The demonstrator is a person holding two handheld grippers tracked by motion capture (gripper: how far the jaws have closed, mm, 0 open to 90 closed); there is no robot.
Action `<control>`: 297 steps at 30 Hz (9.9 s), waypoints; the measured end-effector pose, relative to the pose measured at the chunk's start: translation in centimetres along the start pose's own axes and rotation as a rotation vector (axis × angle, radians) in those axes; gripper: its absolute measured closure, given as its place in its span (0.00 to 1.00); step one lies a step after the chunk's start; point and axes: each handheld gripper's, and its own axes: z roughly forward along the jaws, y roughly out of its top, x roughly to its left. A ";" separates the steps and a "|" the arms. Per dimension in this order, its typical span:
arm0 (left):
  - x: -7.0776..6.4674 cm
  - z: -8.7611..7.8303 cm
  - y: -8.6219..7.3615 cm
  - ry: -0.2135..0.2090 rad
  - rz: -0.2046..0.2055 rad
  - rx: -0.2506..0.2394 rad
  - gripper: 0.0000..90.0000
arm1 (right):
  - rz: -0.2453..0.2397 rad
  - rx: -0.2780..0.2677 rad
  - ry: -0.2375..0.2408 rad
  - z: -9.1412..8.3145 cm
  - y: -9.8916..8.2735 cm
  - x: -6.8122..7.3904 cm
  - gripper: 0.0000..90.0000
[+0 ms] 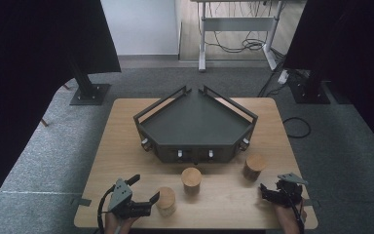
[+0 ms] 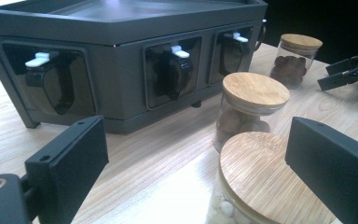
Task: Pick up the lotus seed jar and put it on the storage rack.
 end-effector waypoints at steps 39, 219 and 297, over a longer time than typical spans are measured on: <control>-1.4 1.8 -0.3 -0.092 0.039 0.035 0.06 | 0.000 0.000 0.000 0.0 0.0 0.0 0.08; 3.2 5.2 10.2 0.031 0.037 -0.043 0.28 | 0.000 0.000 -0.003 -0.1 -0.1 0.1 0.07; 5.7 13.7 13.7 0.133 0.020 -0.034 0.28 | -0.003 0.000 0.002 -0.1 -0.1 0.0 0.07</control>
